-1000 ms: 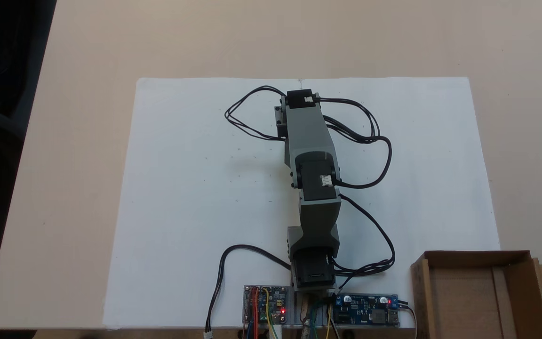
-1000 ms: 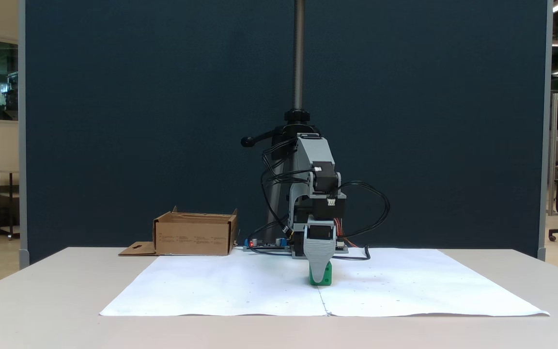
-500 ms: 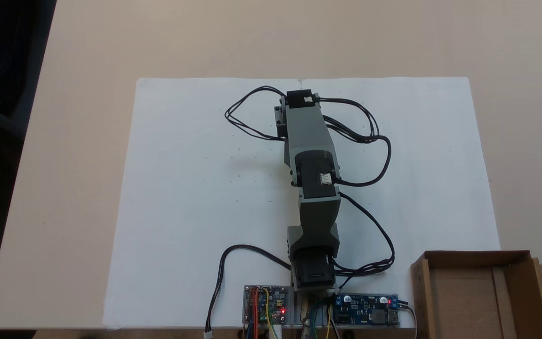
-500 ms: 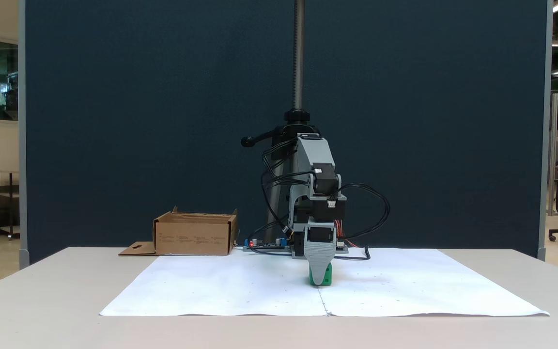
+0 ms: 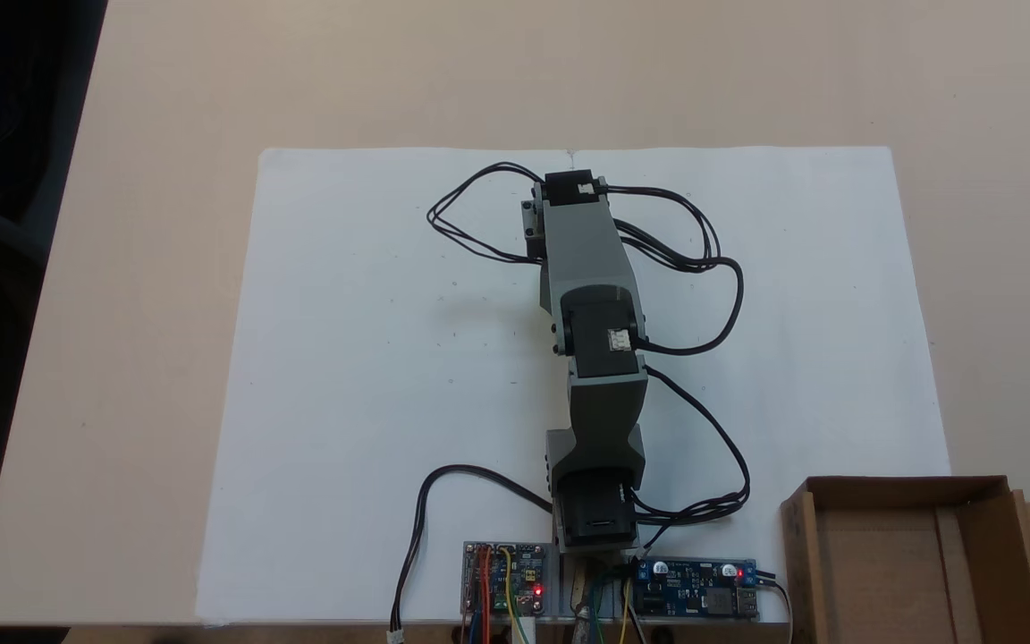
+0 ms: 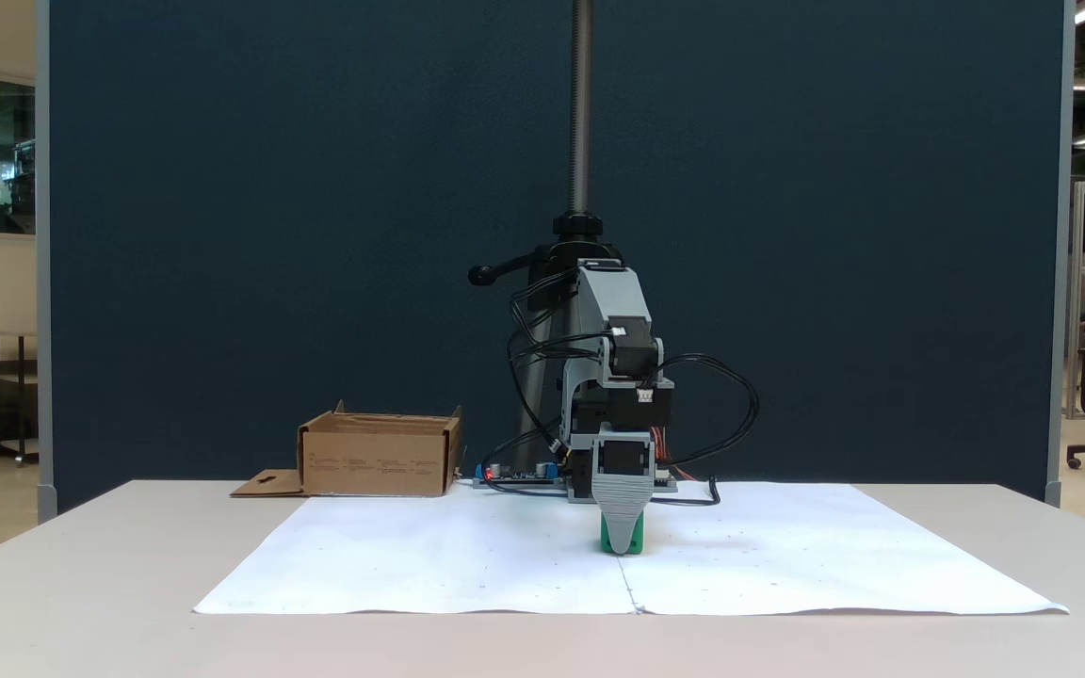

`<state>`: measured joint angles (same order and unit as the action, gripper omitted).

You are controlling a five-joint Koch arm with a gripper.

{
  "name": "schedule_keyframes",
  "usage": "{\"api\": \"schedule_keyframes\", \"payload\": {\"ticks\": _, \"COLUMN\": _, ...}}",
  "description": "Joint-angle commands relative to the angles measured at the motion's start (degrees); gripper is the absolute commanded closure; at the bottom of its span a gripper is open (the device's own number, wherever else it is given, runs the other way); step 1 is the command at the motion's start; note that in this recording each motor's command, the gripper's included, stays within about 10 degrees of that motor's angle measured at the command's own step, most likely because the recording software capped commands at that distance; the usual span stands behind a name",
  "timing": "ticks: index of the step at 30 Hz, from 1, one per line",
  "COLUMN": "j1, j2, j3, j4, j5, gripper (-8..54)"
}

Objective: Grasp a green dice and put it in the bin.

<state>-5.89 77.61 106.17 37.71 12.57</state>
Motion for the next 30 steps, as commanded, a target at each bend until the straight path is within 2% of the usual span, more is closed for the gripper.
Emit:
{"api": "schedule_keyframes", "payload": {"ticks": 1, "j1": -0.4, "j2": 0.5, "j3": -3.0, "j4": -1.2, "j5": 2.7, "gripper": 21.5}}
{"api": "schedule_keyframes", "payload": {"ticks": 26, "j1": 0.9, "j2": -1.0, "j3": -3.0, "j4": -5.4, "j5": 2.2, "gripper": 21.0}}
{"api": "schedule_keyframes", "payload": {"ticks": 30, "j1": 1.0, "j2": -1.1, "j3": -3.0, "j4": -5.3, "j5": 2.2, "gripper": 19.3}}
